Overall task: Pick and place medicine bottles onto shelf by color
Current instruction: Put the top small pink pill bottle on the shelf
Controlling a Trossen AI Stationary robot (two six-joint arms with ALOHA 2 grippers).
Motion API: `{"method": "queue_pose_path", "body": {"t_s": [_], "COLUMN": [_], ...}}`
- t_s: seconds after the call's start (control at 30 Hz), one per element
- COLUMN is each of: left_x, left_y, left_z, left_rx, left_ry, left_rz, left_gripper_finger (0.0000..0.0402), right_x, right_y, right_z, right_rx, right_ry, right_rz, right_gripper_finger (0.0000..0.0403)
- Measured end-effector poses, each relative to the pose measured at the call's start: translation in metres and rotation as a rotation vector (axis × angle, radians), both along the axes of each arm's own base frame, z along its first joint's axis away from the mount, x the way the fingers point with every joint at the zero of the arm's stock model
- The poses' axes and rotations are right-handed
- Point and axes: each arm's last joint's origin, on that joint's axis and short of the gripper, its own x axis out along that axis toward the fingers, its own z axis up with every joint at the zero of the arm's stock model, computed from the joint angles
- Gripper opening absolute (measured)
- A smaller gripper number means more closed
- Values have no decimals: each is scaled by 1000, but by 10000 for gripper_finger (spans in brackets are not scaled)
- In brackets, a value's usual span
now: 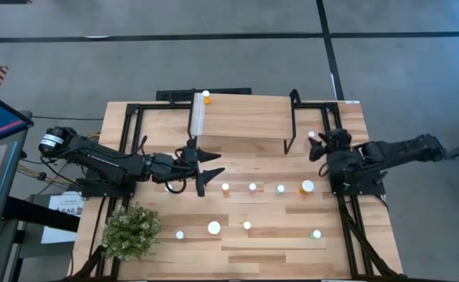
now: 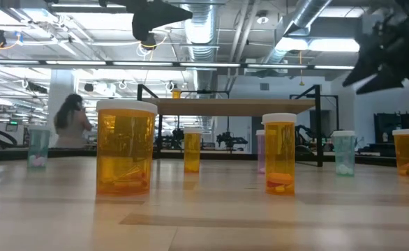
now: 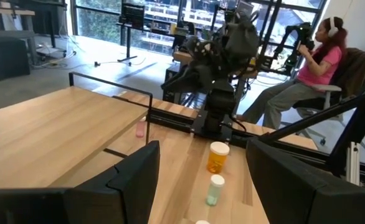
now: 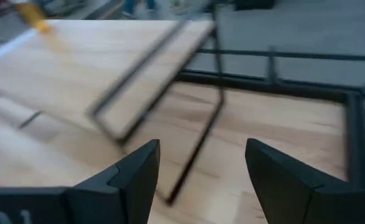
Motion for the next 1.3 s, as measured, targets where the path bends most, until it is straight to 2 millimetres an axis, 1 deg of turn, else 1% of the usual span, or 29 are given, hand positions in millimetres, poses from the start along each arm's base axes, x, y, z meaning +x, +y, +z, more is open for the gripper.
{"method": "queue_pose_path", "body": {"t_s": [0.07,0.23,0.47,0.8,1.07,1.3], "left_x": [0,0,0,0,0,0], "left_y": [0,0,0,1,0,0], "left_z": [0,0,0,0,0,0], "left_rx": [0,0,10,11,11,11], "left_ry": [-1,-2,0,1,1,1], "left_rz": [5,12,13,14,14,13], "left_gripper_finger": [227,227,227,227,227,227], "right_x": [-2,-3,2,16,31,35], "right_y": [-3,-11,-19,-27,-31,-44], "right_z": [-7,-15,-27,-38,-45,-52], "right_rx": [4,3,21,98,79,155], "right_ry": [13,37,113,231,310,366], "right_rz": [-44,-137,-232,-263,-239,-261], "right_gripper_finger": [259,260,260,260,260,260]}}
